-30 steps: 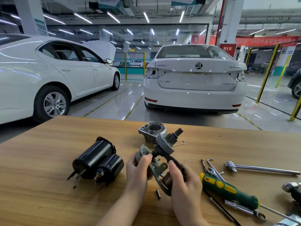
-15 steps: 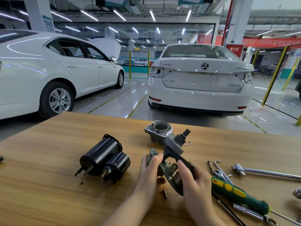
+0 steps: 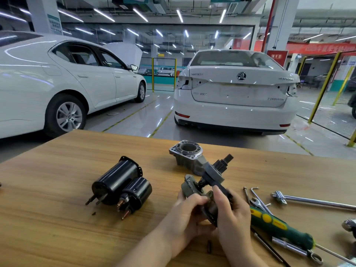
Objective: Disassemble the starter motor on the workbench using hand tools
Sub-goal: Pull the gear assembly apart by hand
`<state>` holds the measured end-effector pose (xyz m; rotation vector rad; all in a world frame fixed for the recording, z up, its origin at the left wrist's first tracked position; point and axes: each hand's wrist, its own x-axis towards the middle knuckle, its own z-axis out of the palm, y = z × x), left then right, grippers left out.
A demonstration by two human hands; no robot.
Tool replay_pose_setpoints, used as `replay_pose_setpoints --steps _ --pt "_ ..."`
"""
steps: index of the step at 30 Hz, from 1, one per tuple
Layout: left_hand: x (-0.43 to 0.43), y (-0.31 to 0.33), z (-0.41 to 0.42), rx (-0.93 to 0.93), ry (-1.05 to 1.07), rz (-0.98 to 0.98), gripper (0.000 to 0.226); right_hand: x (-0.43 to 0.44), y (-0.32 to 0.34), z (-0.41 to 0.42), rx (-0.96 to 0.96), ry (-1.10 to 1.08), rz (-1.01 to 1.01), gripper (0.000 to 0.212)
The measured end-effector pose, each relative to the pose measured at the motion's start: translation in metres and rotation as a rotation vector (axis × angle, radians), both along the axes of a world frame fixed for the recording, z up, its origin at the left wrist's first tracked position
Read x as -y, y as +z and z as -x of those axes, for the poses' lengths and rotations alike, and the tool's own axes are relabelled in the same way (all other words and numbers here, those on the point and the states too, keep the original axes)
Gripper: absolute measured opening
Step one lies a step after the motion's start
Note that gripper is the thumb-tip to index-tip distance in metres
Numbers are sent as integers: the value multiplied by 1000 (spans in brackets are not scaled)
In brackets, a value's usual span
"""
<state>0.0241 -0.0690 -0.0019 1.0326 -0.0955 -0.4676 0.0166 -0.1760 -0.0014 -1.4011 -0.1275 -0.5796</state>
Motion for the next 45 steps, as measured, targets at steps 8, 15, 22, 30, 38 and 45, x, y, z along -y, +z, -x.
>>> replay_pose_setpoints --steps 8,15,22,30,38,45 --pt "3 4 -1 -45 20 45 77 1 -1 -7 -71 -12 4 36" --pt "4 7 0 -7 7 63 74 2 3 -5 -114 21 -100 26" --pt "-1 11 0 5 -63 50 68 1 2 -3 -78 55 -27 24" --pt "-3 12 -3 41 -66 18 74 2 3 -2 -83 86 -79 34" --pt "-7 9 -1 96 -8 -46 89 6 2 -2 -85 185 -35 33" --pt "-15 7 3 207 170 -24 74 4 1 -5 -64 246 146 37"
